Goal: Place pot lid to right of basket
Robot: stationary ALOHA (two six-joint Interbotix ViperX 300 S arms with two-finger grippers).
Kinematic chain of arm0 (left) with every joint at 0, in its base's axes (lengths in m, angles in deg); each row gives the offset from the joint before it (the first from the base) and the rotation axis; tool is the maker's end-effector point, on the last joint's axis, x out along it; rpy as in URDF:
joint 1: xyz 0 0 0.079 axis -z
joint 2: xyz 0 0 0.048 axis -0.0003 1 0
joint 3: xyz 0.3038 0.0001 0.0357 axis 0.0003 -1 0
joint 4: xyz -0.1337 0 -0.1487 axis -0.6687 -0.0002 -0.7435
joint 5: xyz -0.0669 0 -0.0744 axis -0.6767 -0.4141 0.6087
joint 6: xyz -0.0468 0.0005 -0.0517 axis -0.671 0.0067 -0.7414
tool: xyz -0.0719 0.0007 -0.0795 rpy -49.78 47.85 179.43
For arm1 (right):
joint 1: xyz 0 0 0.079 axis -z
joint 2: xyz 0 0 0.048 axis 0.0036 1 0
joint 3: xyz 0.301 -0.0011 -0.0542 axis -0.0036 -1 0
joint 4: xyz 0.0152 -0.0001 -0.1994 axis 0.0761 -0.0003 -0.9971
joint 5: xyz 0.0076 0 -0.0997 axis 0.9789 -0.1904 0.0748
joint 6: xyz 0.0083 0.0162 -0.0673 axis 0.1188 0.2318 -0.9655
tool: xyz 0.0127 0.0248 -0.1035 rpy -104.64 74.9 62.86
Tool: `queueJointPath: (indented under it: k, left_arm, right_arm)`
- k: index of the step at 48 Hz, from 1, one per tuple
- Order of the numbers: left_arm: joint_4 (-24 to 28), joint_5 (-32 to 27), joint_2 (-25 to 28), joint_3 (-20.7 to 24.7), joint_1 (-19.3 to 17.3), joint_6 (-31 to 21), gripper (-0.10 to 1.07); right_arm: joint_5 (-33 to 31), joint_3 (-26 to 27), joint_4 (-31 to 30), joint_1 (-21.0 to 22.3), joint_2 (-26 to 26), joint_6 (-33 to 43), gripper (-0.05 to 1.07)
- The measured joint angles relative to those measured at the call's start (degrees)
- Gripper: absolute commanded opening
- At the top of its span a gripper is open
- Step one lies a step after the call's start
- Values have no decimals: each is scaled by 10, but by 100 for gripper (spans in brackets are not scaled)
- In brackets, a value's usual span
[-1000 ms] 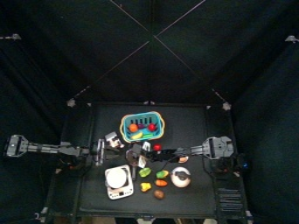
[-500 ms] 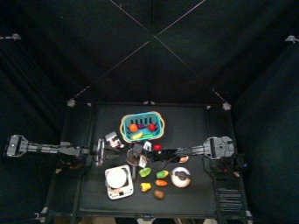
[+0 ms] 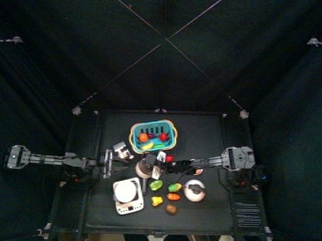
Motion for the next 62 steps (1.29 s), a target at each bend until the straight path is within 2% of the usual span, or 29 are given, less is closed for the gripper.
queueJointPath:
  k: [22,37,49,62]
  left_arm:
    - [0,0,0,-1,0,0,74]
    - [-1,0,0,-1,-1,0,74]
    - [-1,0,0,-2,-3,0,74]
    - [-1,0,-1,-2,-4,0,74]
  right_arm:
    - [-65,-141,57,-6,-141,2,70]
    - [-134,-218,63,3,-222,2,70]
    - [-131,-258,62,71,-236,2,70]
    - [-58,-280,64,160,-207,3,70]
